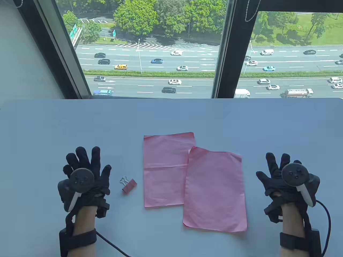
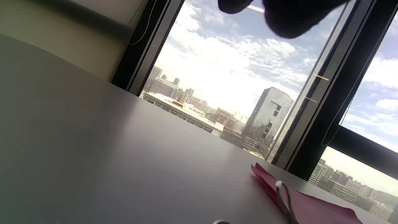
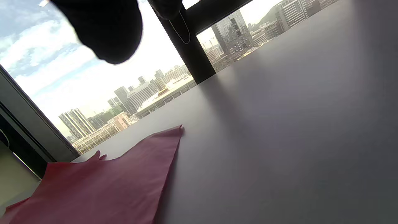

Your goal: Clip paper with binder clip (Left hand to clip)

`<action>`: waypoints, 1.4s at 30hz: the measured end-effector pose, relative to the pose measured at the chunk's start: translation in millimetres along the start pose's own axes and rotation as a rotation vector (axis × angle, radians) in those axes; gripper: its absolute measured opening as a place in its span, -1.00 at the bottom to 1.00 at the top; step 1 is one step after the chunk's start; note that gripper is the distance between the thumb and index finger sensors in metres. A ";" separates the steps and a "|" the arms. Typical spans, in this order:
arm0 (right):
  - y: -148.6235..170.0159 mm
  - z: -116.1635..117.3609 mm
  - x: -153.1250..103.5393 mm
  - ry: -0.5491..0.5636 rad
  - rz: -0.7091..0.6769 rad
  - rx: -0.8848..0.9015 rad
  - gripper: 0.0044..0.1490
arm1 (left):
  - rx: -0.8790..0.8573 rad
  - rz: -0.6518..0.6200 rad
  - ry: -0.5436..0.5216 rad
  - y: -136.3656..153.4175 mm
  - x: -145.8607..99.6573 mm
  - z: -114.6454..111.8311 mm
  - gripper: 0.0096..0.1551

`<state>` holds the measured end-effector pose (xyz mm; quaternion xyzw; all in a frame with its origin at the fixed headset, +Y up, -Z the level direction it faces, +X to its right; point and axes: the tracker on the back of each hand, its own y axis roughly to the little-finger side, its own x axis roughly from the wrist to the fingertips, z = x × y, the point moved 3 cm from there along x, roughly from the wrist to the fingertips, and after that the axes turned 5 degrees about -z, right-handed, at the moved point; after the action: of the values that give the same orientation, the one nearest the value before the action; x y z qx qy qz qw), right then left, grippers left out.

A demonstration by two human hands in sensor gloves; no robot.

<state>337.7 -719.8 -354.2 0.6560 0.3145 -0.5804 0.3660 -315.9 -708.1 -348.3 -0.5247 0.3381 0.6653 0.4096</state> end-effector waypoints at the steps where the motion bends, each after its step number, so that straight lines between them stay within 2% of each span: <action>1: -0.2 0.9 0.2 -0.006 -0.003 0.002 0.00 | -0.005 0.004 0.013 0.4 0.3 -1.4 -0.13; 7: -1.1 4.4 1.0 -0.036 -0.009 0.016 0.00 | -0.016 0.006 0.035 0.3 0.8 -5.2 -0.13; 18: -10.7 5.8 -1.8 -0.088 -0.064 0.093 0.06 | -0.005 -0.065 0.031 -12.8 0.2 -7.8 -0.14; 23: -12.4 9.2 -3.3 -0.187 -0.059 0.129 0.10 | 0.005 -0.107 0.051 -21.1 0.5 -11.3 -0.12; 27: -15.5 8.5 -4.2 -0.196 -0.072 0.142 0.14 | 0.016 -0.130 0.059 -27.2 -0.8 -13.7 -0.11; 42: -41.1 43.0 -7.3 -0.400 -0.109 0.036 0.21 | 0.066 -0.235 0.146 -58.0 -5.6 -30.0 -0.04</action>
<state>279.4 -734.0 -354.2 0.5161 0.2604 -0.7235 0.3773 -250.4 -710.3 -350.6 -0.5940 0.3250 0.5611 0.4761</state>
